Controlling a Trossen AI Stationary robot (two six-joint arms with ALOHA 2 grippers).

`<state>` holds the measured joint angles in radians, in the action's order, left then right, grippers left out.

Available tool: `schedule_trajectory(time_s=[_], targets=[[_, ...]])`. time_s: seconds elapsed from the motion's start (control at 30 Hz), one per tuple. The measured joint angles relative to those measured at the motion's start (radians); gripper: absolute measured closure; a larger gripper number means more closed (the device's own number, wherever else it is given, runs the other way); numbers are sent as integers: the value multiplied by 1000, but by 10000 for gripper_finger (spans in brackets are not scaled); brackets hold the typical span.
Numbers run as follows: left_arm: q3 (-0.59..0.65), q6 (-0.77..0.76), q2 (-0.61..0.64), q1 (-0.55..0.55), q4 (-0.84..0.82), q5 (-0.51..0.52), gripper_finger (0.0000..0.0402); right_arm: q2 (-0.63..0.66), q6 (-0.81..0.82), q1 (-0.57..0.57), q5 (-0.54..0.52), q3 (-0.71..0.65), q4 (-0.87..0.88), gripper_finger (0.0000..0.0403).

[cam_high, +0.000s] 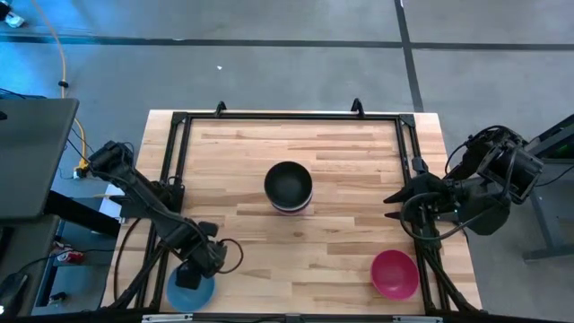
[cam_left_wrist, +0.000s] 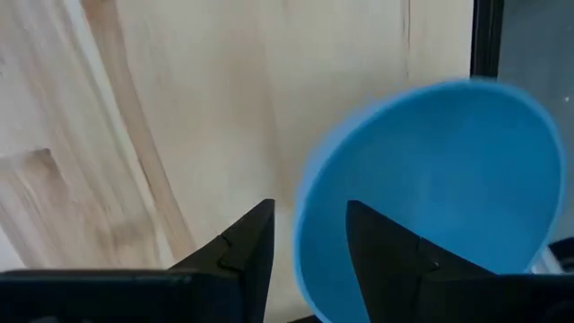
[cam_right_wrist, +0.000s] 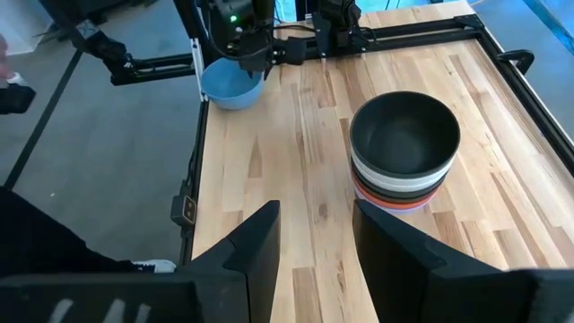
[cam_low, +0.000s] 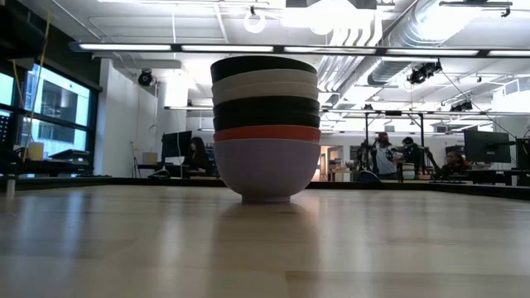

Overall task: Nest bowls inside each other
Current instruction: Stack the blue bowl on top of the black bowl

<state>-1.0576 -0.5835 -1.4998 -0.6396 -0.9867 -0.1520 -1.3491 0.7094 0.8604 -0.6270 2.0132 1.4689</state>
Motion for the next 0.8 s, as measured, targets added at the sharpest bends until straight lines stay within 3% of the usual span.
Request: schedule_trajectory(time_s=[0.23,0.47,0.57,0.7,0.8], targets=[[52,0,-34,-19,45,-67,275,0,-2,0,2,0,-3,268],[60,-9,-43,-8,58,-44,281,0,-2,0,-6,0,-11,268],[60,-8,-43,6,52,-43,312,0,-2,0,-10,0,-11,268],[60,8,-43,28,50,-47,385,0,-2,0,-11,0,-14,268],[60,13,-43,50,53,-47,391,0,-2,0,-12,0,-14,268]])
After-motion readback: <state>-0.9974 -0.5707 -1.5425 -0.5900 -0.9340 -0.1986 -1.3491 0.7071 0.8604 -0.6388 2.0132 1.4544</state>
